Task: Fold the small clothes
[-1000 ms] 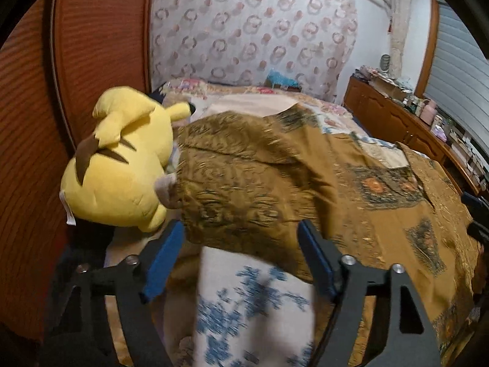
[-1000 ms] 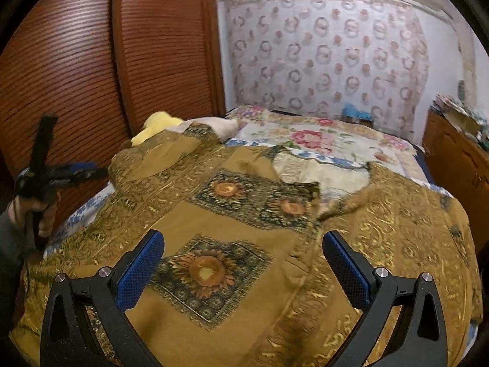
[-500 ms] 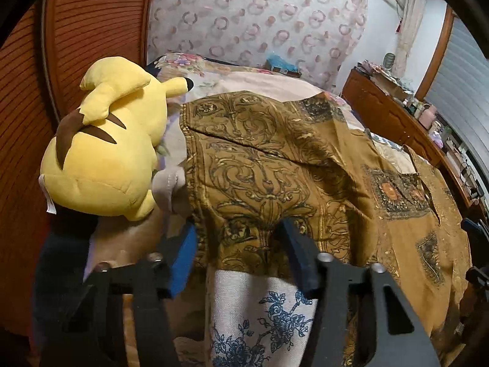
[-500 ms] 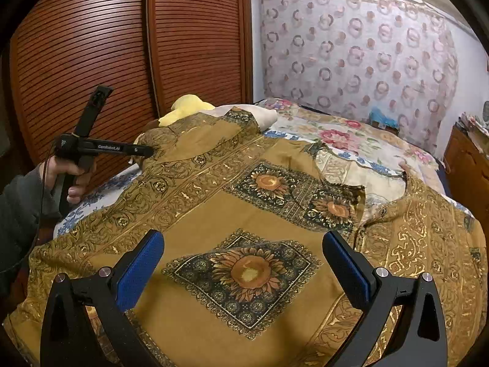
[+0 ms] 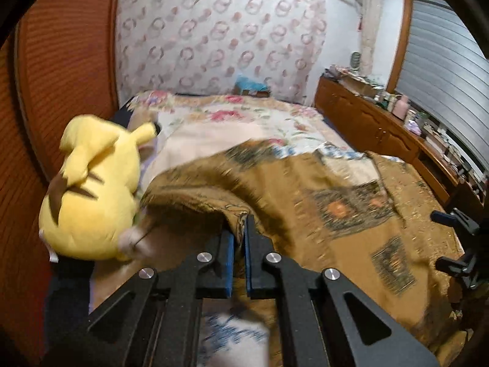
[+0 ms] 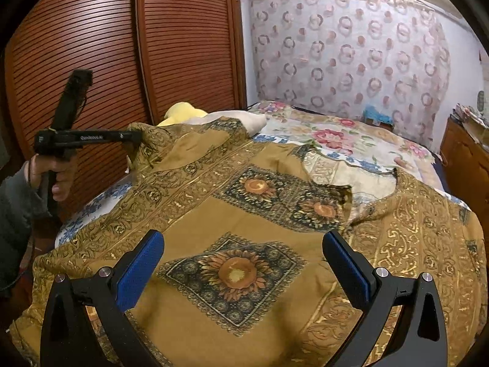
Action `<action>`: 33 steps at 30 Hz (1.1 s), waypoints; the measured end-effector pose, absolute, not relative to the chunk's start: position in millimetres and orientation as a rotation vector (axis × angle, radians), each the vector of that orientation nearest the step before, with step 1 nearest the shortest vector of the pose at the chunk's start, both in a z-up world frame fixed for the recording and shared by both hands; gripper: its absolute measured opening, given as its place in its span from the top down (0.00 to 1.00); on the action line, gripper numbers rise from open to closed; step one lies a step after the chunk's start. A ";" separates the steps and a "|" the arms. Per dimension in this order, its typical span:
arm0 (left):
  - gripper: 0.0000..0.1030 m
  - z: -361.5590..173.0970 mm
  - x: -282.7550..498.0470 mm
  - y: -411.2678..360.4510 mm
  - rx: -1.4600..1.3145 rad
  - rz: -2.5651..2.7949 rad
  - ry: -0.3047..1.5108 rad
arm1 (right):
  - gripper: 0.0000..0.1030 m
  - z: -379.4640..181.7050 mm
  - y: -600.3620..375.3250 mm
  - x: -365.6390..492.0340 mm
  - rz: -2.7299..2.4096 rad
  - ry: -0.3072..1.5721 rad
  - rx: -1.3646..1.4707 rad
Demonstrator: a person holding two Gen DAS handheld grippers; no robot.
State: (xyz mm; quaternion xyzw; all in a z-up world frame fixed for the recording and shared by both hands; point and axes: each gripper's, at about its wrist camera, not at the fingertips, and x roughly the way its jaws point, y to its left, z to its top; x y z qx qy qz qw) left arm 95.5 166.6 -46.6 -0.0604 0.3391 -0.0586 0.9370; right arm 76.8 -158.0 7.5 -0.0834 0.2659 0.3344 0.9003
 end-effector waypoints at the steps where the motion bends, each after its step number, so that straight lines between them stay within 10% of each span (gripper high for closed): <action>1: 0.94 -43.2 97.7 161.3 -0.116 -0.129 0.689 | 0.00 8.4 -160.2 77.1 0.687 0.549 -0.166; 12: 0.90 -29.1 108.1 75.0 -0.017 -0.282 0.706 | 0.00 10.8 -179.2 75.6 0.617 0.550 -0.099; 33: 0.24 -15.9 31.5 102.5 -0.046 -0.154 0.569 | 0.00 22.6 -135.6 86.4 0.653 0.558 -0.177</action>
